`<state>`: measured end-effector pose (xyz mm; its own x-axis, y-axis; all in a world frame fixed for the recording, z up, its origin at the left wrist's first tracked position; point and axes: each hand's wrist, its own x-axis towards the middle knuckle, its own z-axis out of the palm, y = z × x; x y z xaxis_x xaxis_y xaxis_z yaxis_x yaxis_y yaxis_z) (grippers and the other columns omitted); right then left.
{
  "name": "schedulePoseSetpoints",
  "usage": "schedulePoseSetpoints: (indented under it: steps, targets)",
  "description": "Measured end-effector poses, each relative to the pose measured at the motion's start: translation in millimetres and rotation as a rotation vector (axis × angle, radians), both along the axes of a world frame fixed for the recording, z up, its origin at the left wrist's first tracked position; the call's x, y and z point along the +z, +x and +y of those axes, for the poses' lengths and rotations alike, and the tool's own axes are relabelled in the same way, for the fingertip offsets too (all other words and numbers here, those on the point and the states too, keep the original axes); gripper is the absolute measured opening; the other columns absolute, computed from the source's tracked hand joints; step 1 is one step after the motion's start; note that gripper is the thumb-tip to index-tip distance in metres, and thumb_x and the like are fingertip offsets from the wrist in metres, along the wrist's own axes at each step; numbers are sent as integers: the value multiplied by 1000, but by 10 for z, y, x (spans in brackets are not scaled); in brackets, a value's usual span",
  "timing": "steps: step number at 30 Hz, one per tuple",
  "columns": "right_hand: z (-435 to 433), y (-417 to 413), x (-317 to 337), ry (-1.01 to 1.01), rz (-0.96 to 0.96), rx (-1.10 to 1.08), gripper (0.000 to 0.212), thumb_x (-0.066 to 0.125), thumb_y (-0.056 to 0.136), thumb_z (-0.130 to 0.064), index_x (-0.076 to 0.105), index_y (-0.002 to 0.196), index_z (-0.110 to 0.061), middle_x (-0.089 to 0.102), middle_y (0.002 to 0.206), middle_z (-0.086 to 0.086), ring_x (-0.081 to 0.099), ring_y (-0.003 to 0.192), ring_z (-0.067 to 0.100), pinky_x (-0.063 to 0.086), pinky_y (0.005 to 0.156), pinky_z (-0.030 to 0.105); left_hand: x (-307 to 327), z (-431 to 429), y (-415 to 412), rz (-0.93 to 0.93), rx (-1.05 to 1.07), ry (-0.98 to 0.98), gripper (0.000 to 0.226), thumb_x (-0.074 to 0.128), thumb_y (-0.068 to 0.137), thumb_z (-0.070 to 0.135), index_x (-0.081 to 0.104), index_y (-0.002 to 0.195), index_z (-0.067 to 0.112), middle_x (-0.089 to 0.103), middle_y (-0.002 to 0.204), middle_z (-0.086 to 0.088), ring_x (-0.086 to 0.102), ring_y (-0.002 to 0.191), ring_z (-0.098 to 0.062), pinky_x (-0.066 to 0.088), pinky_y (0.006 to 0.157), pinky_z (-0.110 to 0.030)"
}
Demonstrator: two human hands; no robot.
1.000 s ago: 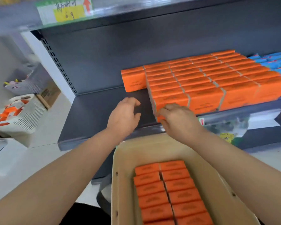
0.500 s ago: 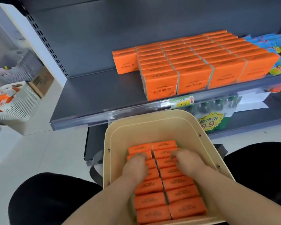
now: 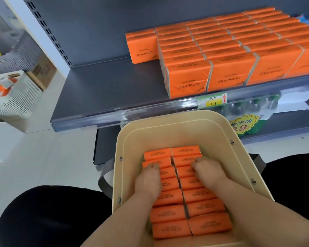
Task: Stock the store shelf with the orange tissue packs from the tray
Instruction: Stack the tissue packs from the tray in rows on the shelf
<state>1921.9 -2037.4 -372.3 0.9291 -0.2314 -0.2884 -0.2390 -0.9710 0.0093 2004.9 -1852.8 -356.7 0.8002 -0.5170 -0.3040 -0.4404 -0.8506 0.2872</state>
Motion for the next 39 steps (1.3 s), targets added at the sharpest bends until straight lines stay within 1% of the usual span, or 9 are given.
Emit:
schedulePoseSetpoints:
  steps: [10, 15, 17, 20, 22, 26, 29, 35, 39]
  targets:
    - [4, 26, 150, -59, -103, -27, 24, 47, 89, -14, 63, 106, -22, 58, 113, 0, 51, 113, 23, 39, 87, 33, 32, -30, -13, -19, -1, -39, 35, 43, 90, 5, 52, 120, 19, 56, 119, -1, 56, 108, -20, 50, 86, -33]
    - [9, 47, 602, -132, -227, 31, 12, 65, 68, -14, 66, 79, -19, 61, 85, 3, 60, 81, 26, 39, 65, 33, 32, -10, 14, -34, -5, -25, 38, 44, 87, 2, 52, 120, 20, 56, 120, -1, 54, 110, -20, 49, 88, -33]
    - [63, -17, 809, -143, -241, 80, 18, 72, 56, -15, 63, 71, -19, 60, 74, 1, 60, 68, 25, 39, 59, 31, 40, -3, 14, -38, -9, -12, 38, 43, 86, 1, 52, 119, 19, 55, 120, -2, 53, 112, -21, 48, 91, -33]
    - [166, -143, 904, -57, -114, 126, 20, 57, 79, -15, 58, 99, -16, 58, 101, 3, 58, 94, 26, 40, 73, 32, 42, 9, 4, -42, -12, 10, 37, 42, 87, 1, 51, 118, 18, 54, 121, -2, 52, 113, -20, 48, 92, -33]
    - [209, -217, 835, 10, -6, 105, 22, 48, 86, -15, 52, 108, -16, 57, 112, 3, 57, 102, 27, 41, 72, 32, 42, 16, -7, -42, -5, 33, 36, 41, 87, 2, 50, 118, 17, 53, 122, -3, 53, 113, -21, 48, 90, -33]
    - [254, -258, 705, 124, 7, 51, 33, 51, 85, -23, 40, 115, -15, 57, 113, 4, 58, 101, 29, 43, 70, 33, 25, 25, 1, -51, -16, 73, 35, 37, 89, 3, 50, 118, 17, 54, 122, -4, 53, 114, -22, 48, 92, -35]
    - [251, -245, 684, 164, 2, 53, 46, 56, 84, -20, 39, 127, -20, 53, 116, 2, 56, 107, 26, 46, 76, 35, -6, 34, 11, -54, -42, 115, 36, 35, 91, 3, 50, 120, 18, 56, 121, -4, 54, 112, -23, 48, 89, -35]
    - [164, -187, 660, 169, -123, 2, 45, 55, 84, -20, 47, 127, -28, 51, 121, -2, 50, 115, 22, 42, 88, 33, -82, 29, 54, -116, -140, 221, 33, 34, 94, 6, 51, 121, 17, 58, 120, -5, 52, 114, -24, 46, 89, -34]
    - [129, -192, 604, 221, -50, -47, 47, 56, 85, -18, 45, 130, -28, 48, 123, -1, 46, 118, 22, 43, 88, 30, -101, -26, 87, -147, -192, 289, 27, 38, 95, 9, 55, 116, 16, 58, 119, -6, 52, 114, -24, 47, 87, -36]
